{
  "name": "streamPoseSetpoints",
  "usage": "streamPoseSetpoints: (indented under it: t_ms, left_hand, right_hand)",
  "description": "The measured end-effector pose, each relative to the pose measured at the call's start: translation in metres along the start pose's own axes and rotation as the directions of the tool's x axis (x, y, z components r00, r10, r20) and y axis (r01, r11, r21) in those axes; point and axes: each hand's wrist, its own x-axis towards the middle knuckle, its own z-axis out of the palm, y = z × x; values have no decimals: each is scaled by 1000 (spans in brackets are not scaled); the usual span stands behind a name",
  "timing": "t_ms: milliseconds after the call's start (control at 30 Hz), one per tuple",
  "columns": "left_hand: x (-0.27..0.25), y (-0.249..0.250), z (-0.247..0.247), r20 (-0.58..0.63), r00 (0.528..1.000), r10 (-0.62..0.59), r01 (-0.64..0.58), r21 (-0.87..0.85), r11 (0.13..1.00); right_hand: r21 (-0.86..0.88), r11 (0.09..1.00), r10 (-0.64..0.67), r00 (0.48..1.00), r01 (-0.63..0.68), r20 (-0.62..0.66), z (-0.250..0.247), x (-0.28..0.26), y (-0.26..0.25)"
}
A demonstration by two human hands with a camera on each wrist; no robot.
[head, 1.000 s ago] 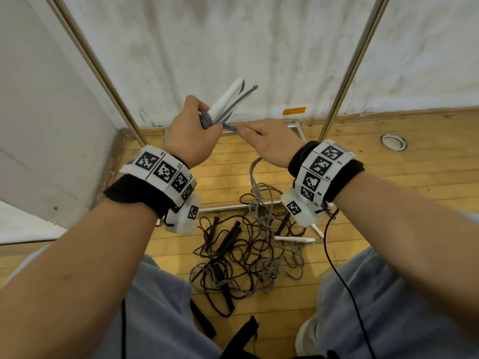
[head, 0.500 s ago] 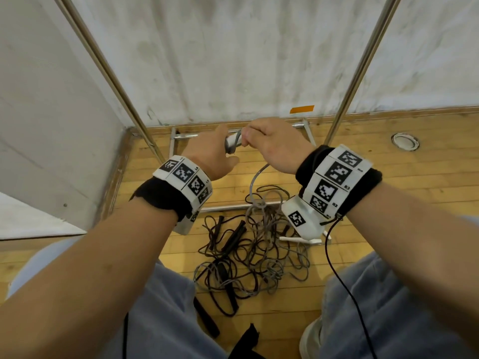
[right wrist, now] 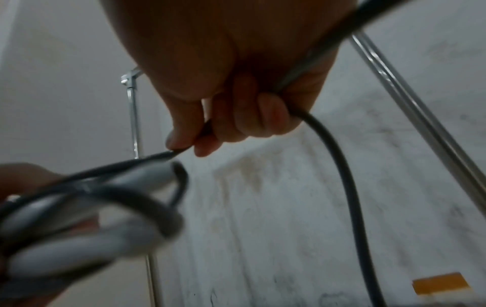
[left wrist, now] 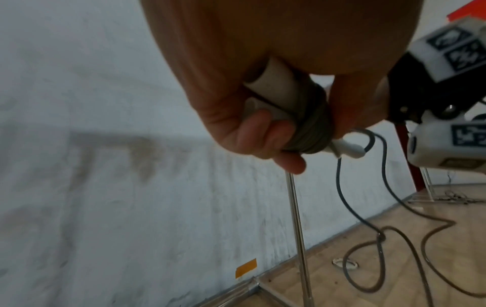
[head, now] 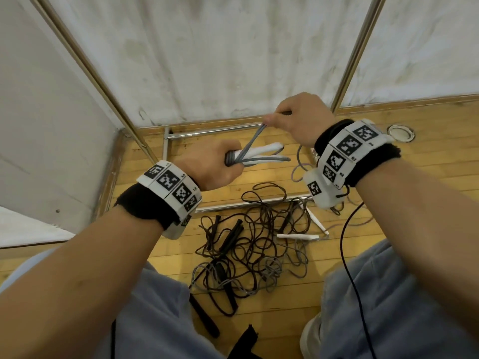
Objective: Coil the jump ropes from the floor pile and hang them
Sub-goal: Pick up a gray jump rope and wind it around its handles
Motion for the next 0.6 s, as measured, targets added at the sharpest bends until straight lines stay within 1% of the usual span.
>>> streamPoseSetpoints:
  t_ms: [67, 133, 200, 233, 300, 367, 433, 467, 533, 600]
  left_hand:
    - [-5, 2, -8, -25, 999, 38, -40, -90, 995]
    - [-8, 8, -14, -40, 997, 59, -65, -170, 983]
    - [-9, 14, -18, -78, 996, 32, -53, -276, 960]
    - [-9, 17, -20, -97, 995, 2, -36, -350, 936]
    - [-7, 20, -22, -119, 991, -67, -3, -514, 858]
    - [-6, 21, -23, -142, 979, -143, 22, -632, 774]
    - [-4, 20, -24, -163, 964, -209, 33, -708, 706]
    - [-3, 20, -25, -168, 959, -229, 36, -728, 685]
    - [-1, 20, -27, -167, 951, -260, 48, -751, 658]
    - [0, 19, -28, -162, 947, -279, 64, -754, 654]
  right_hand:
    - [127, 992, 19, 999, -25, 45, 1, 0, 5]
    - [255, 966, 36, 997, -51, 63, 4, 0, 6]
    - [368, 929, 21, 998, -44, 66, 7, 2, 6]
    - [397, 917, 15, 997, -45, 77, 9, 3, 6]
    - [407, 910, 44, 994, -80, 99, 17, 3, 6]
    - [457, 878, 76, 985, -139, 152, 29, -2, 3]
    - [517, 843, 51, 977, -152, 205, 40, -8, -3]
    - [531, 834, 39, 975, -151, 217, 45, -10, -7]
    - [512, 851, 29, 983, -120, 182, 52, -14, -14]
    - [461, 884, 27, 994, -75, 109, 57, -16, -20]
